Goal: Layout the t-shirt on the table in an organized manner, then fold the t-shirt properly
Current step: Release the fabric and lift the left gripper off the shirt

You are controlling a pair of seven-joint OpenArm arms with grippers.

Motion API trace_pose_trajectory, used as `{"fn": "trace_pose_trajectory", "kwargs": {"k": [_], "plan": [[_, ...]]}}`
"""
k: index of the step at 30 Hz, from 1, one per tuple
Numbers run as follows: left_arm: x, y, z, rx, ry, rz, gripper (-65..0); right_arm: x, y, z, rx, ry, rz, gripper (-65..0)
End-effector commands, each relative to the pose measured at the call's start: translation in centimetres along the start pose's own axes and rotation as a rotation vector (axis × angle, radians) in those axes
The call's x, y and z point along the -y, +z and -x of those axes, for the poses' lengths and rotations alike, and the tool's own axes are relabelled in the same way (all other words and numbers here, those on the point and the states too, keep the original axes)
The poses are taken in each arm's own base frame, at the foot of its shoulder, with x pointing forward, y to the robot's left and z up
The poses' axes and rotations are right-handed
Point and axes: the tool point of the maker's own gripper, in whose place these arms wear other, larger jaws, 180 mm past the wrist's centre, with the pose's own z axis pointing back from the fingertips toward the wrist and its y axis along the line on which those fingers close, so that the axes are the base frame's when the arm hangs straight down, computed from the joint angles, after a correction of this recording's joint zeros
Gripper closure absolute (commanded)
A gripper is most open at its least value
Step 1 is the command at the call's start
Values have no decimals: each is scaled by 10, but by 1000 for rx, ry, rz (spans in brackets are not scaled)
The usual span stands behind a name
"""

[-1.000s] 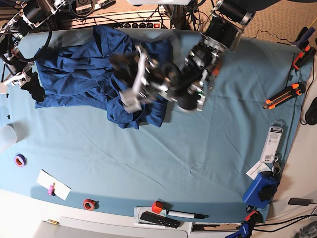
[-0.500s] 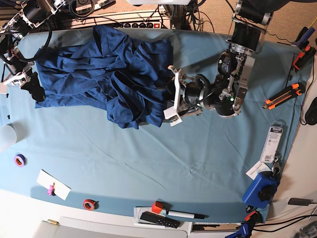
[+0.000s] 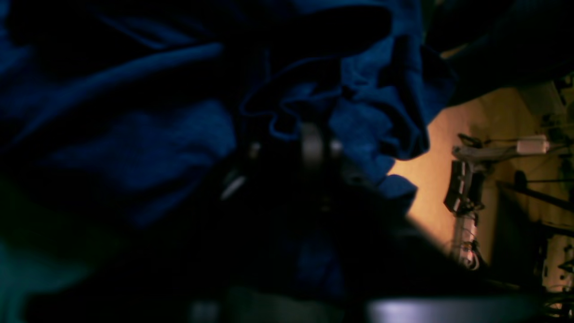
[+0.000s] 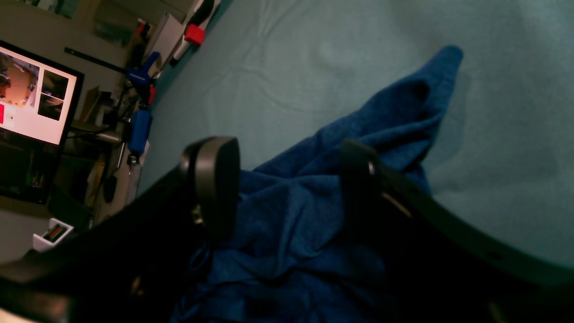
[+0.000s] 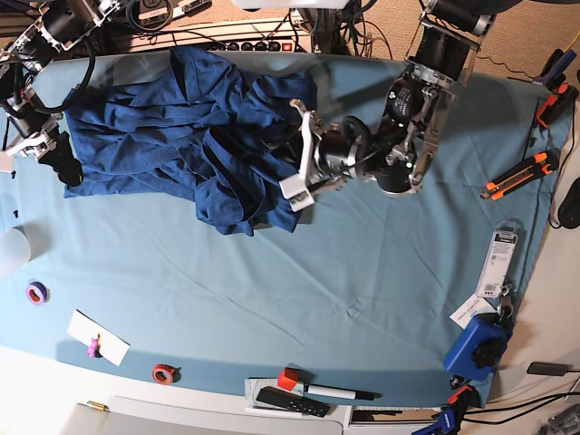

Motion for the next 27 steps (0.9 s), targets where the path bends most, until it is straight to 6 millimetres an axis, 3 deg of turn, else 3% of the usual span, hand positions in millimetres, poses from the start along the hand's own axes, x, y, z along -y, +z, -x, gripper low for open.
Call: {"fn": "trace_pose_trajectory", "kwargs": {"k": [1, 2, 7, 18, 24, 25, 27], "plan": [[6, 1, -20, 54, -26, 19, -27, -6, 5, -21, 48, 42, -14, -349], [9, -1, -20, 54, -30, 30, -2, -6, 5, -21, 48, 42, -14, -349], [39, -8, -23, 62, -70, 160, 0, -6, 5, -21, 48, 42, -14, -349], [109, -33, -1, -47, -163, 406, 0, -6, 5, -21, 48, 42, -14, -349], [144, -50, -16, -38, -220, 478, 0, -6, 5, -21, 48, 42, -14, -349], [146, -52, -19, -36, -230, 478, -12, -6, 5, -21, 48, 42, -14, -349], [146, -57, -22, -44, -255, 453, -145, -6, 5, -21, 48, 42, -14, -349]]}}
